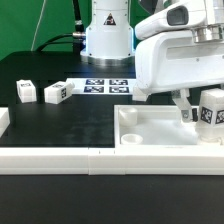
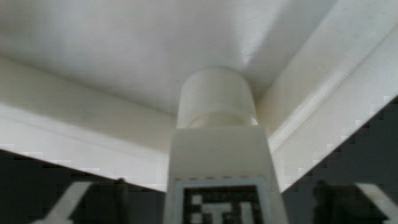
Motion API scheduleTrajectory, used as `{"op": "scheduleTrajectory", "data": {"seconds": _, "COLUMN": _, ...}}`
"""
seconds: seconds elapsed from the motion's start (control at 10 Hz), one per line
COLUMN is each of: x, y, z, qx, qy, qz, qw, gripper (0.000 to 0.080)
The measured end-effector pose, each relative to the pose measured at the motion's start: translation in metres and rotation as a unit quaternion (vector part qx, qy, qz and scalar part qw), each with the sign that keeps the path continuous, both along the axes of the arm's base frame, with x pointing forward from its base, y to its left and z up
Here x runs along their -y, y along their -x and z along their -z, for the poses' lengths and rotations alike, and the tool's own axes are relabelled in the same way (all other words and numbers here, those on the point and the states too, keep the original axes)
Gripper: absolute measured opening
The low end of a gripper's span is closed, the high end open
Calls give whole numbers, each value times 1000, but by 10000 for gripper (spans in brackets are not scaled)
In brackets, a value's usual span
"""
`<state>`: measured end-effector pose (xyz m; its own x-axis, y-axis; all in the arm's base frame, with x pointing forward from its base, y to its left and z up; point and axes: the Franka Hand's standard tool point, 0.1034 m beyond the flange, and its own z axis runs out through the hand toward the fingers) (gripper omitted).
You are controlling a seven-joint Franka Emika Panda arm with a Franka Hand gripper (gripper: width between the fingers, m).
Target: Assemble one leg
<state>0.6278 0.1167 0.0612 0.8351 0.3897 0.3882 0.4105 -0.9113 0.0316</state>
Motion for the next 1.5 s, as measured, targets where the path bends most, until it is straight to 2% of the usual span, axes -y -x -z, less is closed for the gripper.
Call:
{"op": "scheduleTrajectory", "data": {"seconds": 0.1, "x": 0, "y": 0, "z": 0, "qx": 0, "qy": 0, "qz": 0, "qw": 1000, "gripper": 621}}
{"op": "scheduleTrajectory", "data": {"seconds": 0.2, "x": 0, "y": 0, "z": 0, "qx": 0, "qy": 0, "qz": 0, "qw": 1000, "gripper": 641}}
{"op": "scheduleTrajectory", "data": {"seconds": 0.5, "x": 0, "y": 0, "z": -1, "qx": 0, "qy": 0, "qz": 0, "qw": 1000, "gripper": 649}}
{"op": "scheduleTrajectory", "data": {"seconds": 0.8, "x": -1, "y": -4, "z": -26, "qx": -5, "qy": 3, "qz": -3, "qw": 1000, "gripper": 649}}
{"op": "scheduleTrajectory", "data": {"seconds": 0.9, "x": -2, "y": -5, "z": -29, "qx": -5, "qy": 3, "qz": -4, "qw": 1000, "gripper": 649}}
{"op": "scheduleTrajectory", "data": {"seconds": 1.2, "x": -4, "y": -1, "z": -24, "qx": -28, "qy": 6, "qz": -7, "qw": 1000, "gripper": 649}}
{"op": "scheduleTrajectory", "data": {"seconds": 1.3, "x": -6, "y": 7, "z": -19, "qx": -91, "qy": 15, "qz": -6, "qw": 996, "gripper": 649}}
{"op": "scheduleTrajectory", "data": {"seconds": 1.5, "x": -7, "y": 3, "z": -22, "qx": -151, "qy": 25, "qz": -10, "qw": 988, "gripper": 649}}
